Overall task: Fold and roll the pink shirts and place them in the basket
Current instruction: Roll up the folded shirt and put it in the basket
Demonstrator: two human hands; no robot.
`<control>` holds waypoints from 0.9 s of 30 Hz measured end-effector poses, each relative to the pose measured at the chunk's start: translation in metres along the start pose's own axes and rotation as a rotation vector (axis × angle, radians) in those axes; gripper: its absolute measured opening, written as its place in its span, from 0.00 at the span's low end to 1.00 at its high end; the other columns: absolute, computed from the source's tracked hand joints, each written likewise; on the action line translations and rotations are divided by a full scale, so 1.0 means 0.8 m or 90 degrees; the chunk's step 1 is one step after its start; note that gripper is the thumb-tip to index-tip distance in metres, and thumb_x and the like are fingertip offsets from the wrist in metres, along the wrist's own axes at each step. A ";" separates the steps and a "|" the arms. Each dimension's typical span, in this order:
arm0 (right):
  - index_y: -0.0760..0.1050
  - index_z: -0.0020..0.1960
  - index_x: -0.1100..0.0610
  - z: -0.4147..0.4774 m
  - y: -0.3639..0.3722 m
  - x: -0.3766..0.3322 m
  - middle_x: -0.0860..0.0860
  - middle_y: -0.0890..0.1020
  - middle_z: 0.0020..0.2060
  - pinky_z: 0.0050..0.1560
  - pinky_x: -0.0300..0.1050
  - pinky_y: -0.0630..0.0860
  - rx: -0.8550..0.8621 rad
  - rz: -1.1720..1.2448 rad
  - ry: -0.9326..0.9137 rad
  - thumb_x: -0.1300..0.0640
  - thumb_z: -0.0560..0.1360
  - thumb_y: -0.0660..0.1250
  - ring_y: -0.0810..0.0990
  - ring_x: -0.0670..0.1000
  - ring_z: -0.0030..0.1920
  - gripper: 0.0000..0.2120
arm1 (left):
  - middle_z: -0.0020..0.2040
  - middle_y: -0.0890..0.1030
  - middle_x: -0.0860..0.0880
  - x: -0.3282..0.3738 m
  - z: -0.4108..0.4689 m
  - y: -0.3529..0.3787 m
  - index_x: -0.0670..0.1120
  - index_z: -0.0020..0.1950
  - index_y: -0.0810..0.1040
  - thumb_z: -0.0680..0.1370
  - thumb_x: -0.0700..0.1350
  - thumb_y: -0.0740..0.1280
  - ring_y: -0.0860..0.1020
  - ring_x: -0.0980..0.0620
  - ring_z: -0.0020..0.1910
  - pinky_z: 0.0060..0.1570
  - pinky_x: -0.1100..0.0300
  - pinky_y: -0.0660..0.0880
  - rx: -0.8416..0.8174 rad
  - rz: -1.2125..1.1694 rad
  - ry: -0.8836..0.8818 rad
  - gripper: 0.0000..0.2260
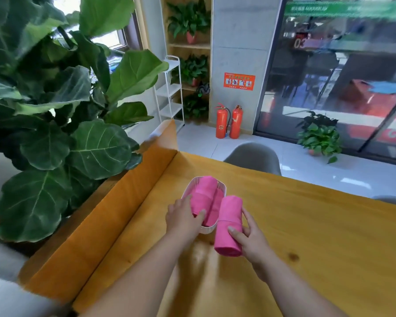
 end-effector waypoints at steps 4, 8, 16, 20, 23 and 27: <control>0.59 0.81 0.32 0.017 0.004 -0.001 0.54 0.82 0.67 0.54 0.53 0.85 0.033 -0.004 0.001 0.55 0.77 0.78 0.87 0.52 0.59 0.43 | 0.74 0.74 0.49 0.001 0.052 -0.002 0.59 0.84 0.58 0.79 0.68 0.63 0.68 0.39 0.72 0.70 0.42 0.68 -0.075 0.088 0.022 0.36; 0.60 0.81 0.32 0.024 0.008 -0.011 0.50 0.82 0.66 0.53 0.49 0.85 0.053 -0.032 -0.013 0.55 0.77 0.78 0.86 0.46 0.58 0.42 | 0.75 0.74 0.52 0.006 0.085 0.018 0.65 0.83 0.51 0.75 0.71 0.65 0.71 0.38 0.71 0.67 0.38 0.73 -0.177 0.061 0.010 0.41; 0.62 0.80 0.31 0.030 -0.003 -0.011 0.51 0.81 0.66 0.53 0.49 0.85 0.108 -0.056 -0.012 0.54 0.77 0.78 0.86 0.48 0.58 0.40 | 0.70 0.78 0.49 0.015 0.057 0.053 0.63 0.84 0.48 0.74 0.68 0.65 0.80 0.40 0.62 0.56 0.45 0.80 -0.168 0.058 0.035 0.43; 0.65 0.75 0.26 0.027 -0.018 -0.003 0.54 0.82 0.65 0.58 0.58 0.84 0.140 -0.071 -0.013 0.52 0.77 0.78 0.87 0.51 0.58 0.37 | 0.67 0.81 0.52 0.001 0.027 0.045 0.63 0.83 0.53 0.76 0.69 0.62 0.81 0.44 0.62 0.59 0.45 0.78 -0.093 0.012 0.060 0.38; 0.64 0.77 0.27 0.035 -0.010 -0.015 0.51 0.80 0.66 0.59 0.54 0.84 0.127 -0.123 -0.033 0.49 0.78 0.77 0.84 0.48 0.61 0.35 | 0.61 0.81 0.52 -0.007 0.016 0.037 0.63 0.84 0.52 0.79 0.68 0.60 0.80 0.46 0.60 0.61 0.44 0.75 0.005 -0.022 0.058 0.35; 0.59 0.83 0.35 0.072 0.023 -0.032 0.46 0.75 0.74 0.67 0.51 0.77 0.132 -0.370 -0.100 0.46 0.82 0.70 0.78 0.48 0.69 0.33 | 0.61 0.74 0.48 -0.008 0.026 0.036 0.59 0.86 0.49 0.81 0.67 0.62 0.78 0.46 0.57 0.61 0.48 0.75 -0.002 -0.002 0.030 0.38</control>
Point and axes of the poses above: each hand's wrist, its own z-axis towards the middle knuckle, its own y-axis out of the palm, x = y × z, the point moved 2 cm from there along z, towards the middle knuckle
